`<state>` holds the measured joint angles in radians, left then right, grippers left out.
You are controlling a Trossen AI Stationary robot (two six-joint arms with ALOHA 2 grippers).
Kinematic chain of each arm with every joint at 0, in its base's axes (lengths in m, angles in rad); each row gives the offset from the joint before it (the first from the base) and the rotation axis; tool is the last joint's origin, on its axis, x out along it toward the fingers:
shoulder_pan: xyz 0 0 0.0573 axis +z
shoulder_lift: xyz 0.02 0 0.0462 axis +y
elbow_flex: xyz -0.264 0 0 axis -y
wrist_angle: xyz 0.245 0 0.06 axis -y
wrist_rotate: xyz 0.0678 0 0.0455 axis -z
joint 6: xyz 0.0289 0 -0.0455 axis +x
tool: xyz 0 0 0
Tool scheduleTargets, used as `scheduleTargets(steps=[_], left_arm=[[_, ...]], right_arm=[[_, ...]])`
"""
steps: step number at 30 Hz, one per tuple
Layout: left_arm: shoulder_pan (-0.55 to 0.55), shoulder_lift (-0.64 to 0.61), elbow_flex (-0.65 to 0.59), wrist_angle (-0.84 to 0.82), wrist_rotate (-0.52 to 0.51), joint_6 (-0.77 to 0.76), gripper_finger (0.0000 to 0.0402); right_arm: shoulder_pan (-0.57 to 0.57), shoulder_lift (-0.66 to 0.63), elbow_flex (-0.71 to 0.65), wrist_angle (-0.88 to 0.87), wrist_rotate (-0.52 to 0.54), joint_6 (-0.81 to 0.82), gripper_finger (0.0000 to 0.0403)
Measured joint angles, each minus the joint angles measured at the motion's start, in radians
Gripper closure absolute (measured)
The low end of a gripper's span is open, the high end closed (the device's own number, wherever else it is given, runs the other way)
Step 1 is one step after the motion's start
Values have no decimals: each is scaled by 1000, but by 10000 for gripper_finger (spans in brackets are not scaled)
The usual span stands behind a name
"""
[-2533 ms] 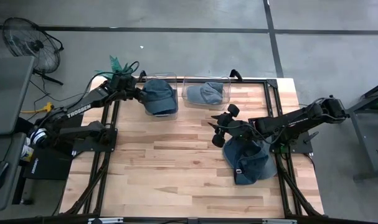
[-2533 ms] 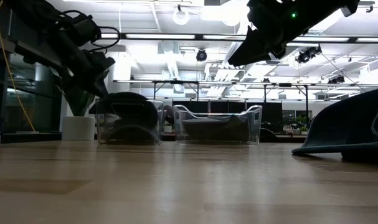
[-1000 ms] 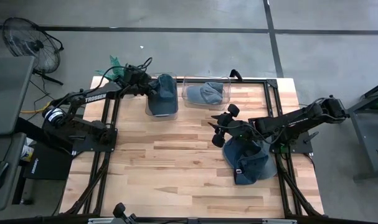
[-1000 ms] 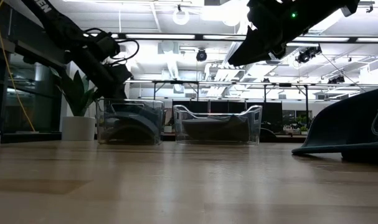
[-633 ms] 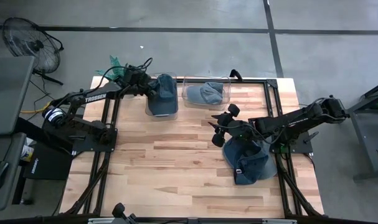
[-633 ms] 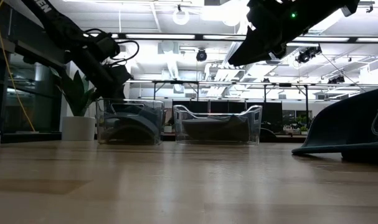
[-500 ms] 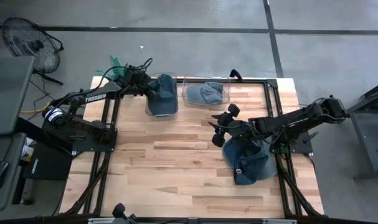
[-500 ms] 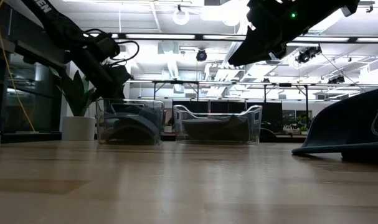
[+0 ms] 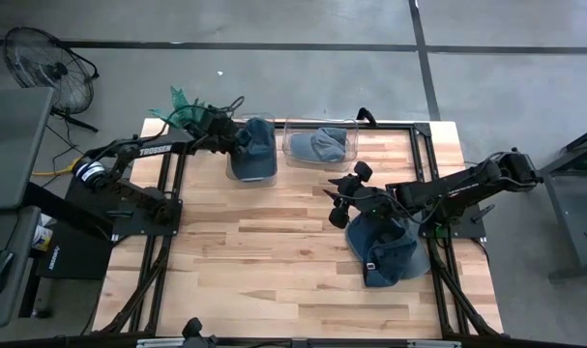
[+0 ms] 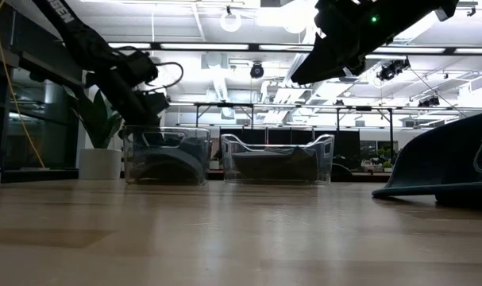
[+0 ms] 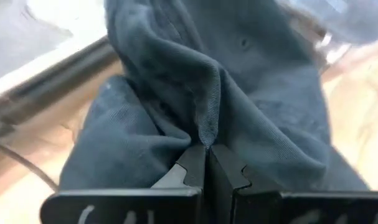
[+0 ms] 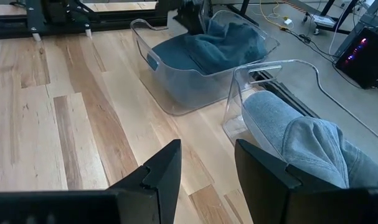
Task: Pick & Place hat
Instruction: Put the top blue cap into the left transparent bin
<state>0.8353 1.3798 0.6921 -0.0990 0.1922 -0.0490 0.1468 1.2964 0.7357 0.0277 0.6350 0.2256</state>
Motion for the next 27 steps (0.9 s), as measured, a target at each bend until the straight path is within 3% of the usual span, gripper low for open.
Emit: scheduleTargets(steps=[5, 16, 20, 27], left_arm=[[-34, 46, 0, 39, -66, 0, 400], [-44, 37, 7, 42, -58, 51, 367], [-44, 37, 7, 40, -45, 82, 314], [-44, 1, 7, 37, -43, 98, 188]], right_arm=[[0, 0, 0, 0, -2, 1, 258], [0, 0, 0, -1, -12, -1, 258], [0, 0, 0, -1, -13, -1, 258], [0, 0, 0, -1, -13, -1, 258]])
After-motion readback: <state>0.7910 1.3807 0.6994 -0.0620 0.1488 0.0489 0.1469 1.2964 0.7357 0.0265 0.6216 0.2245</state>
